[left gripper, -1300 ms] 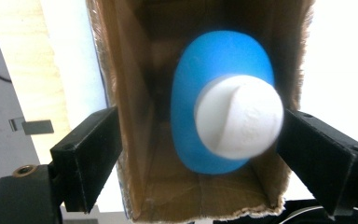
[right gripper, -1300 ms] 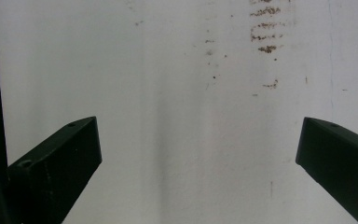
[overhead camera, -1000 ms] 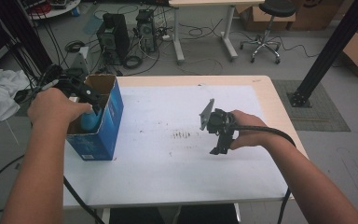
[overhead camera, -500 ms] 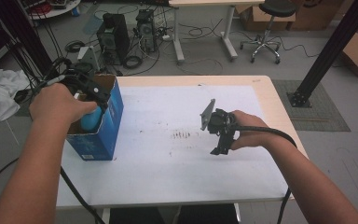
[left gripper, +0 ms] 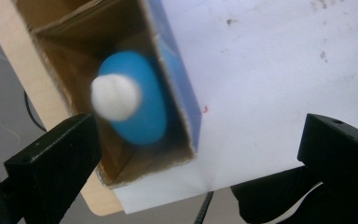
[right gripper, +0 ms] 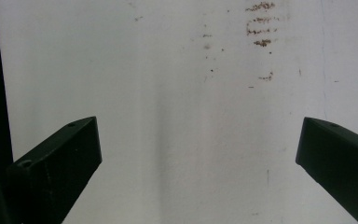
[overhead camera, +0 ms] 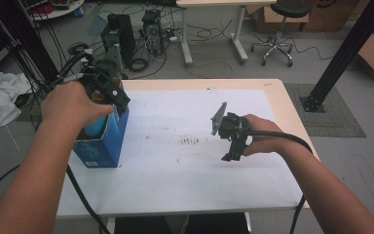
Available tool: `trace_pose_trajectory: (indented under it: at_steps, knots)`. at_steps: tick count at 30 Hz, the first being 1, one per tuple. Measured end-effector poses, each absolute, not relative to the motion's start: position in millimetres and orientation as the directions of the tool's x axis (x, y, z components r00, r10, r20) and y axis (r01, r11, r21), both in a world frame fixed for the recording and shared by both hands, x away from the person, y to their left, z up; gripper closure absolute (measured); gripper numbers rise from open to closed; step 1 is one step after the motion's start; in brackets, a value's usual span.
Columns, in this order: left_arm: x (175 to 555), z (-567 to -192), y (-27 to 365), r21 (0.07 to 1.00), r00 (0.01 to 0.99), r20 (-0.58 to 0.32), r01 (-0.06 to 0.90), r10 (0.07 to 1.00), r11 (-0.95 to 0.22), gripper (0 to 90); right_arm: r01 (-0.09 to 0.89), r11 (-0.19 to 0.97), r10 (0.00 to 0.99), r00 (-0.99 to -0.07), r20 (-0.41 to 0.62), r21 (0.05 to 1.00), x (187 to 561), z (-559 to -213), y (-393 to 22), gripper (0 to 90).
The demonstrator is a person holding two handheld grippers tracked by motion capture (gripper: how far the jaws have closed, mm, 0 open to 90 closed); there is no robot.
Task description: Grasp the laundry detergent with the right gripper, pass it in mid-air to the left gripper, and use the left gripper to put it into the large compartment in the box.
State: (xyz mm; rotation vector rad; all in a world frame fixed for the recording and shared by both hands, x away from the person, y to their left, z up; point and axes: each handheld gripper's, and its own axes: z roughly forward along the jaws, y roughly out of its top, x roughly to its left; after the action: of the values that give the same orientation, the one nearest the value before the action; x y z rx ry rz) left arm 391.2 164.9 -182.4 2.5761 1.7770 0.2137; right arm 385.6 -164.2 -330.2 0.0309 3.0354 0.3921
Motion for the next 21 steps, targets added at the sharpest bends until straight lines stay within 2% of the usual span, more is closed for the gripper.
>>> trace_pose_trajectory:
  at_steps: [9, 15, 21]
  knots:
    - [385, -180, 127, 0.065, 0.525, 0.108, 0.843, 0.844, -0.533, 0.1, 0.024, 0.972, 0.043, -0.996, -0.077, 0.234, 387, -325, -167, 0.0]
    - [379, -182, 109, 0.070, 0.602, 0.096, 0.791, 0.793, -0.608, 0.1, 0.024, 0.974, 0.043, -0.996, -0.078, 0.224, 384, -323, -166, 0.0]
    - [370, -187, 89, 0.042, 0.732, 0.111, 0.672, 0.672, -0.740, 0.1, 0.021, 0.977, 0.038, -0.996, -0.078, 0.214, 380, -320, -165, 0.0]
